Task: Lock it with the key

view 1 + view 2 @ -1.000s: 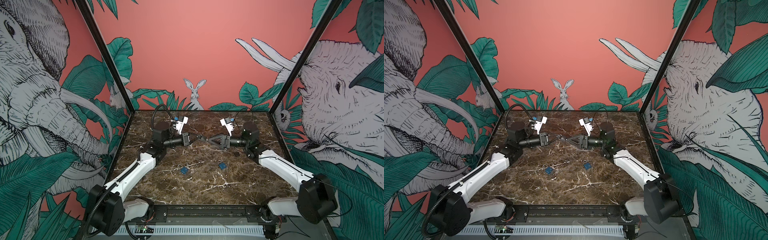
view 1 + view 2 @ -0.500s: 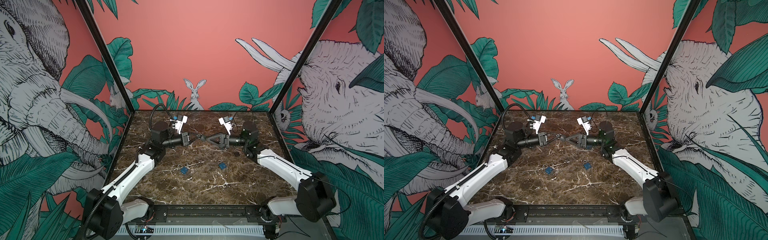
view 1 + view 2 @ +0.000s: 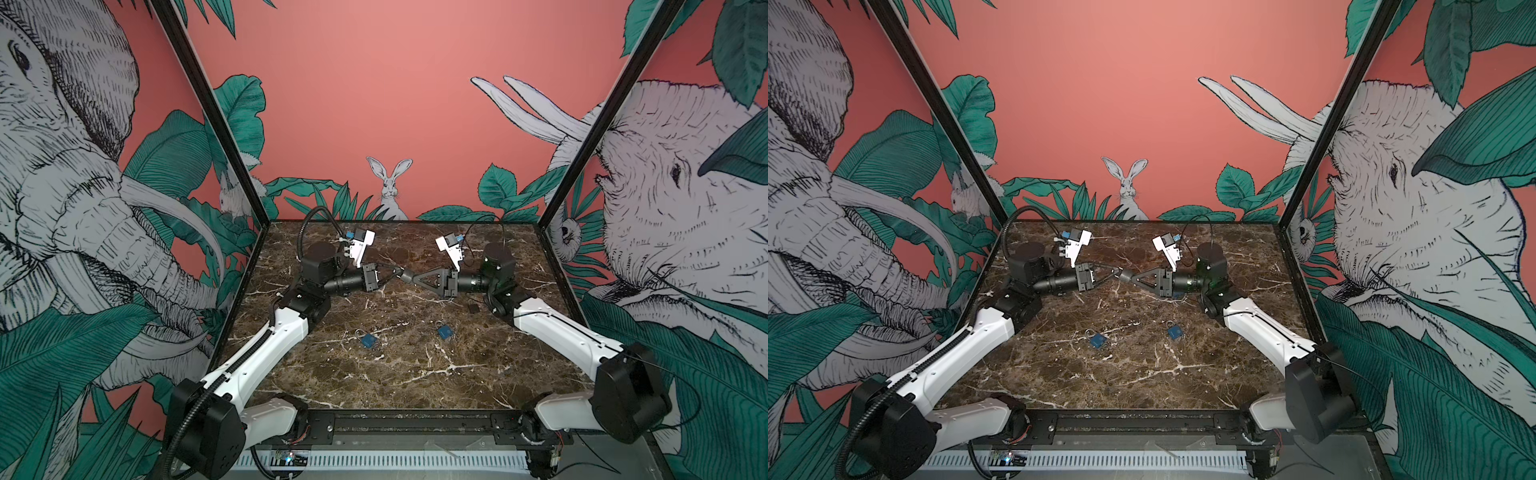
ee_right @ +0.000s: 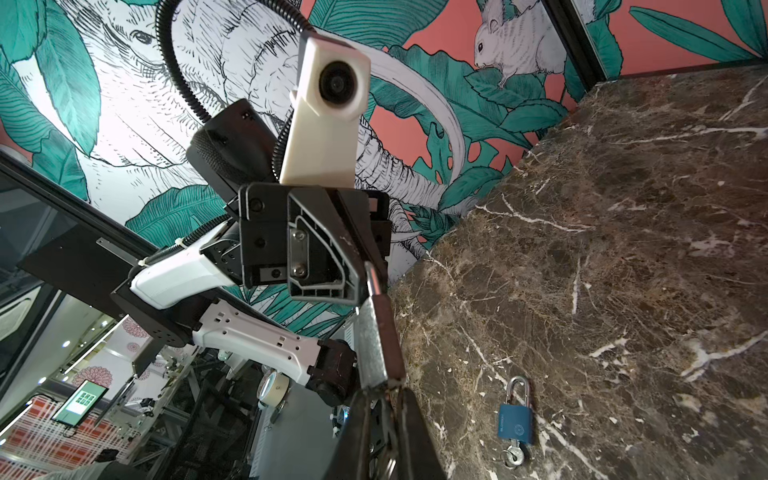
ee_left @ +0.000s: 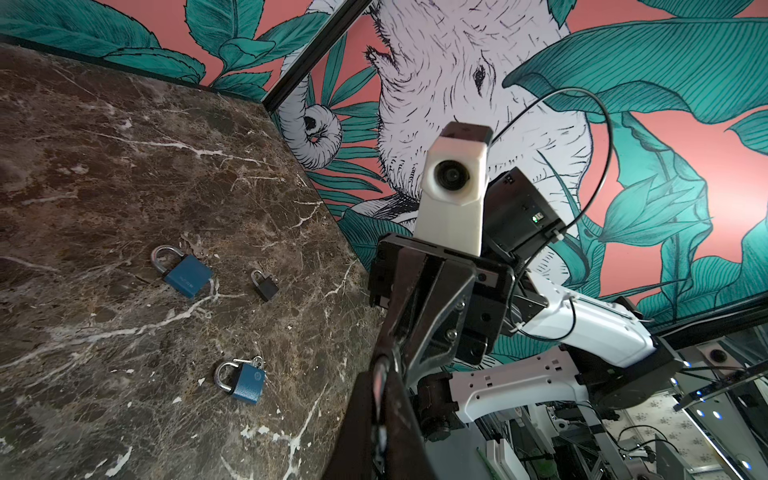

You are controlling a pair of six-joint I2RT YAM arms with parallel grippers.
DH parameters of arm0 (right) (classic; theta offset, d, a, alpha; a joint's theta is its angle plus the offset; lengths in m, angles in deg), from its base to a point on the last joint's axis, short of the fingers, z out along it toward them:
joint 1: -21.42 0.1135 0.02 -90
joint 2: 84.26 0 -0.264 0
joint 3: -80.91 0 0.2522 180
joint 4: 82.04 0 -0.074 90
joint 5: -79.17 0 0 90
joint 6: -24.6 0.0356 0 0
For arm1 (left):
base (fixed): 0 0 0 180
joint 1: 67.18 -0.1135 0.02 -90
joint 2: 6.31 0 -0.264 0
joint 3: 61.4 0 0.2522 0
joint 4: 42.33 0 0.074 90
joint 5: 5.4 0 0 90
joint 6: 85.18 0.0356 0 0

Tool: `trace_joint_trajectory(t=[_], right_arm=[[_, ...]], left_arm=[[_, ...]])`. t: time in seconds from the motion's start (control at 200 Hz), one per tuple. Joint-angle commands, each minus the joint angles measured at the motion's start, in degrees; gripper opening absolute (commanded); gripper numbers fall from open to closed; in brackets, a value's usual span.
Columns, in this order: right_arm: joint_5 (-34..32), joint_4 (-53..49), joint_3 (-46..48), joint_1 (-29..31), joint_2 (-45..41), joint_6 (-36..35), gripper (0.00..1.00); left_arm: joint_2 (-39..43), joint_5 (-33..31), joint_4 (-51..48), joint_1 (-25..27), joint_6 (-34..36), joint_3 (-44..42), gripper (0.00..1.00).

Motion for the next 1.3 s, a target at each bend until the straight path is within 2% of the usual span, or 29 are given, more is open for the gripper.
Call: trace_joint_trajectory(t=[0.0, 0.145, 0.255, 0.51, 0.695, 0.955, 1.015, 1.15, 1.295], right_arm=[[1.7, 1.5, -0.6, 0.7, -0.2, -0.5, 0.14], [1.8, 2.3, -0.6, 0.6, 0.1, 0.0, 0.11], [1.9, 2.7, -0.8, 0.6, 0.3, 0.4, 0.00], [1.9, 4.0, -0.5, 0.6, 0.3, 1.4, 0.00], [1.9, 6.4, 1.8, -0.6, -0.2, 2.3, 0.00], [1.8, 14.5, 4.7, -4.5, 1.0, 7.7, 0.00], [-0.1, 13.3, 5.2, -5.6, 0.8, 6.8, 0.00], [-8.8, -3.1, 4.4, -6.8, -1.3, -2.4, 0.00], [-17.2, -16.7, 2.5, -6.8, -4.1, -11.5, 0.00]], left_arm=[[2.2, -2.0, 0.6, -1.1, 0.6, 1.3, 0.00], [2.8, -2.1, 0.6, -1.6, 0.4, 1.0, 0.00], [2.8, -2.0, 0.7, -1.7, 0.3, 1.0, 0.00], [3.1, -2.3, 1.0, -2.1, 0.4, 0.4, 0.00], [3.8, -1.3, 1.8, -5.3, -0.3, 0.3, 0.00], [4.6, 0.4, -1.1, -7.8, 1.5, 1.7, 0.00], [4.4, 0.0, -4.5, -7.8, 4.0, 2.1, 0.00], [2.3, -0.4, -11.6, -7.8, 8.7, 2.5, 0.00], [-3.0, 1.9, -13.3, -7.7, 10.0, 2.0, 0.00]])
